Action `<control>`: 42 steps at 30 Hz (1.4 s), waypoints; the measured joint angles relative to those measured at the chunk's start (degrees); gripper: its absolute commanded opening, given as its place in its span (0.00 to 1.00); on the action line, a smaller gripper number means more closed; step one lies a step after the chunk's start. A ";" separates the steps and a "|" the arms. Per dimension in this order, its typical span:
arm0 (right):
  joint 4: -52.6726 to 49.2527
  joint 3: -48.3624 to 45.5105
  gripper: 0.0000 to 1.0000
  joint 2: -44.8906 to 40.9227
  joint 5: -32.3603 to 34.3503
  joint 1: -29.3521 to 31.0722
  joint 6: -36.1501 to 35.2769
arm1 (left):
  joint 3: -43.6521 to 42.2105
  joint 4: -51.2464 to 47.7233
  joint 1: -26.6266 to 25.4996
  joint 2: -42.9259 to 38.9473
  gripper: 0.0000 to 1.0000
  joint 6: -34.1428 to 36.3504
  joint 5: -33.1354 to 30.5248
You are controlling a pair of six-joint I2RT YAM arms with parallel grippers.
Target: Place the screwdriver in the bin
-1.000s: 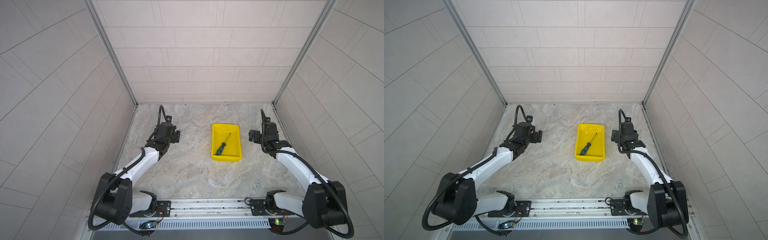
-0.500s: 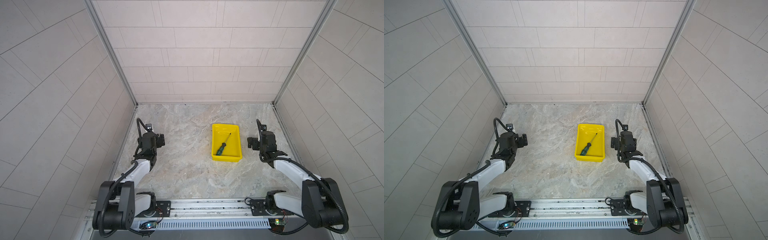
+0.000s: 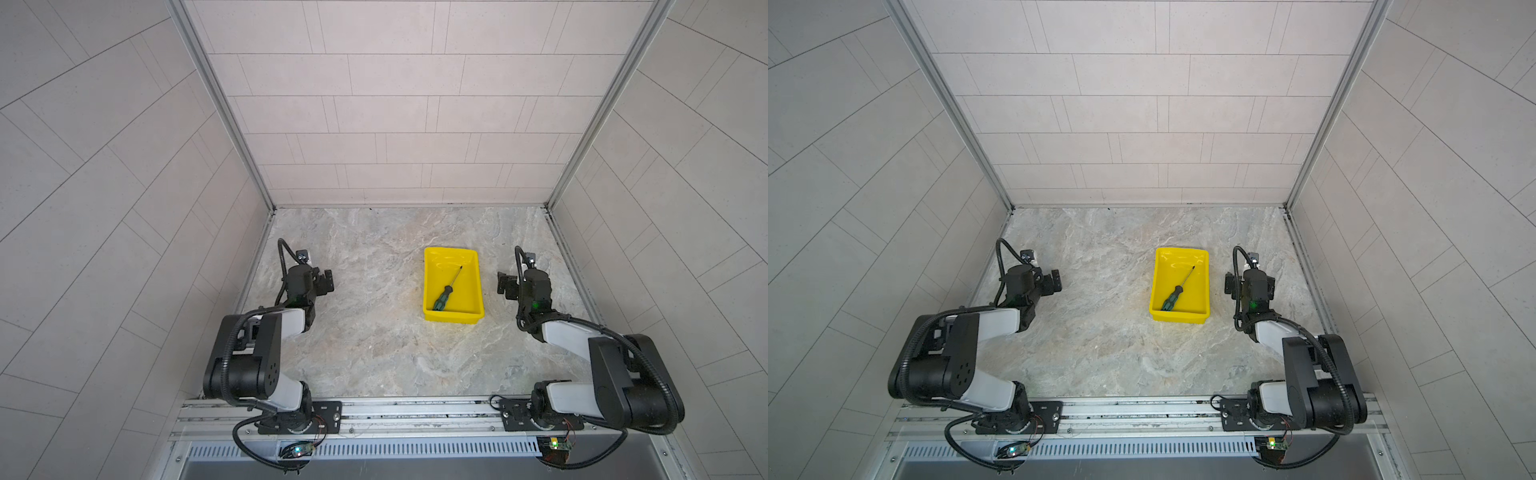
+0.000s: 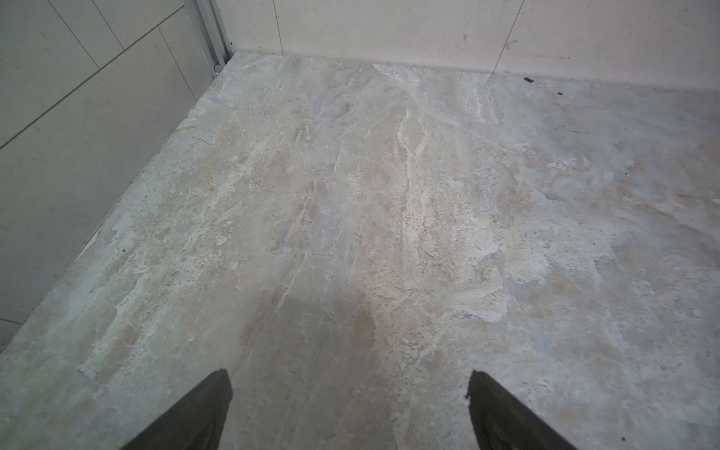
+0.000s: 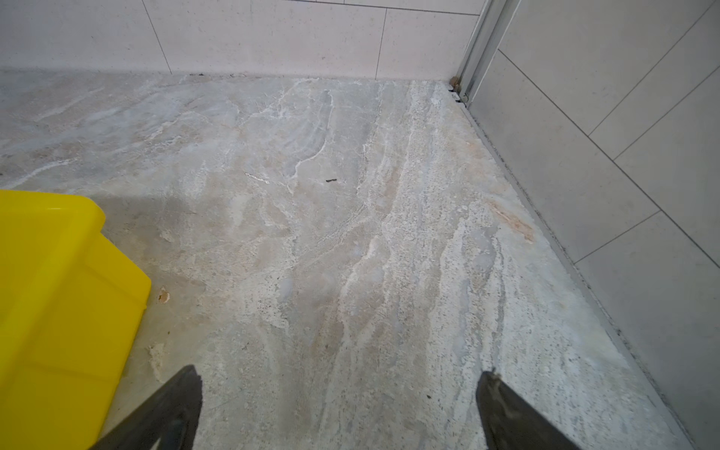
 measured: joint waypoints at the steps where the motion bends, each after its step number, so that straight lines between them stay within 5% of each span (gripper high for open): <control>1: 1.14 0.17 1.00 1.16 -0.09 0.00 -0.04 | 0.04 0.42 -0.35 0.55 1.00 0.26 -0.04; 8: 6.12 1.09 1.00 8.81 -0.11 0.72 -1.33 | 0.04 1.40 -1.05 1.22 1.00 1.03 -0.22; 42: 7.87 1.81 1.00 8.96 3.34 2.71 -2.58 | 0.17 1.81 -1.31 1.31 1.00 1.66 -0.63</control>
